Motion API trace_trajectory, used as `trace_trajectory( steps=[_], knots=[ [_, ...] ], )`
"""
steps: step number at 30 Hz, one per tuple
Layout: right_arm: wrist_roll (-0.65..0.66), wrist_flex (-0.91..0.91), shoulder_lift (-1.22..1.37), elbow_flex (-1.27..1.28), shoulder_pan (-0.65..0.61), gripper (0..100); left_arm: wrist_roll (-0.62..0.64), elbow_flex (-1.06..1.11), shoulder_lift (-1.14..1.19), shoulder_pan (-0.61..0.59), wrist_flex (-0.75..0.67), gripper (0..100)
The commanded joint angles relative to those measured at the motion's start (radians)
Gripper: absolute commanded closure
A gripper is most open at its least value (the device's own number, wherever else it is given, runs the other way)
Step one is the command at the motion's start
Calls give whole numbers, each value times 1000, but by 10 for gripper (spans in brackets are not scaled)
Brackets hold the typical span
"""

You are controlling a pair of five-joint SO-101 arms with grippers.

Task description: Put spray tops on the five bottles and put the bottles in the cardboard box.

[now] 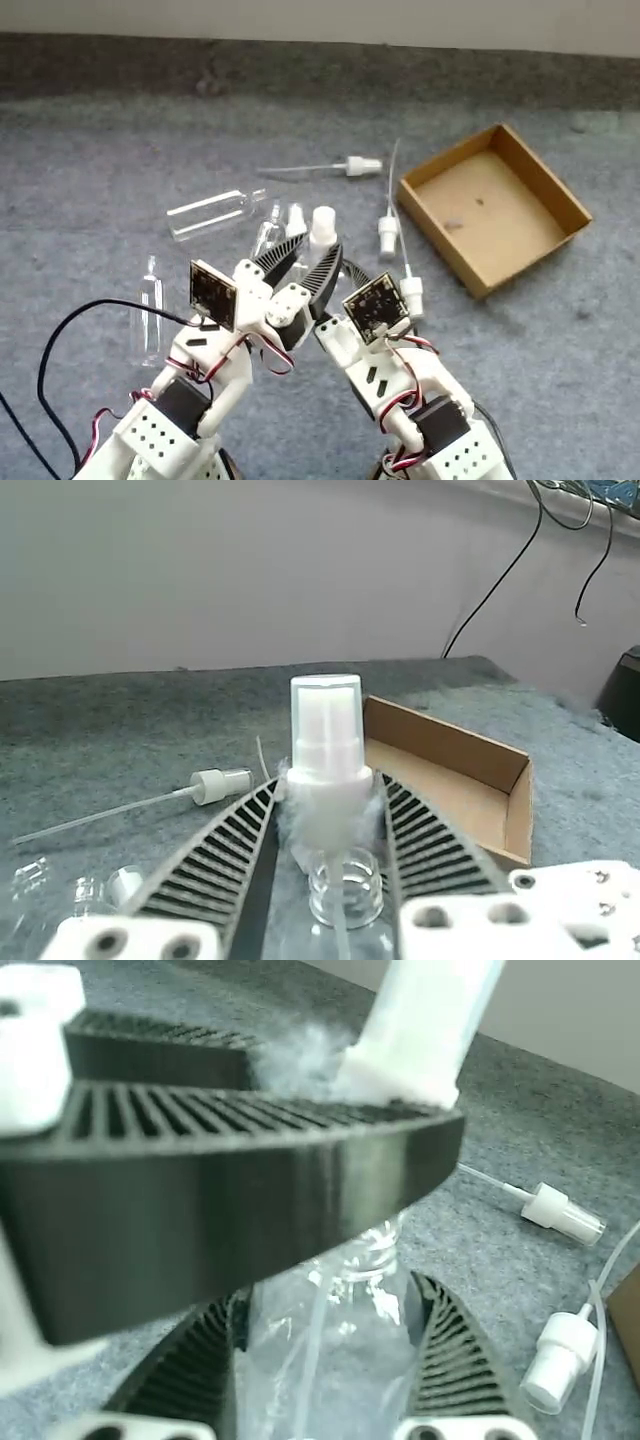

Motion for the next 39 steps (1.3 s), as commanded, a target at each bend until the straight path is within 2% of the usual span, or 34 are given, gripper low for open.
trace_trajectory(
  steps=[1,13,20,25,39],
  knots=[
    [-5,-1,-13,176,45,927,-2,10,-15,21,-2,994],
    [-6,2,-13,143,119,927,-5,47,-15,145,-2,994],
    [12,2,-13,143,119,927,-8,36,-15,139,-2,989],
    [181,2,-13,143,116,927,-8,36,-15,137,-2,989],
    [186,-1,-13,143,117,926,-8,15,-10,116,3,989]
  ],
)
